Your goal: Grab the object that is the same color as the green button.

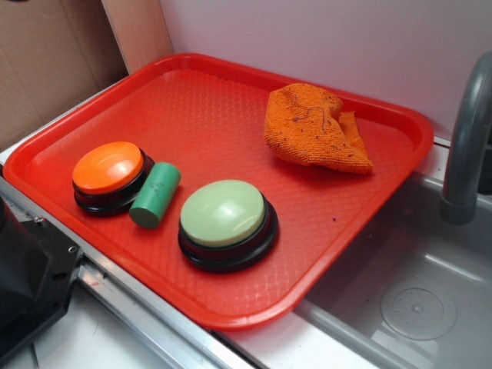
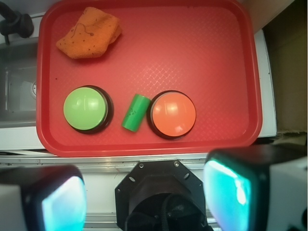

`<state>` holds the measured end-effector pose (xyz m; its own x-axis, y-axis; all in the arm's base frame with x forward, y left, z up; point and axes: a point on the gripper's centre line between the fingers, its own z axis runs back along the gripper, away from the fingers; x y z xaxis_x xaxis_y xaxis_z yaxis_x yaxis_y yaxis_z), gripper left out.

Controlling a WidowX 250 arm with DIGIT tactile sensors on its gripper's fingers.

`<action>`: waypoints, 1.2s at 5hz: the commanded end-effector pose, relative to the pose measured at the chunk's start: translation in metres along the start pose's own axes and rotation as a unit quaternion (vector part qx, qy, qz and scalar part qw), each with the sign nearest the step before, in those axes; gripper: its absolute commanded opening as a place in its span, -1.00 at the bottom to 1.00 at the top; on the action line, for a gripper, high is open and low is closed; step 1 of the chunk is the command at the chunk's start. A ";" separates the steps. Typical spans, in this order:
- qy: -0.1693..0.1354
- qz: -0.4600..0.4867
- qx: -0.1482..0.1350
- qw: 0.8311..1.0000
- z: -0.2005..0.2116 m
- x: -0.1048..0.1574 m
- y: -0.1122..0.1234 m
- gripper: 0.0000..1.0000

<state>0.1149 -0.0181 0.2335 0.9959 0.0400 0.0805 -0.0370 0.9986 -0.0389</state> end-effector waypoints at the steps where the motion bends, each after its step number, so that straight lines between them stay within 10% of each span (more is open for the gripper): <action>1: 0.013 0.170 -0.028 0.985 -0.025 0.010 0.004 1.00; 6: 0.058 0.439 0.005 0.897 -0.145 0.046 0.007 1.00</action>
<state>0.1700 -0.0184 0.0873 0.5930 0.7993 -0.0974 -0.8036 0.5952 -0.0085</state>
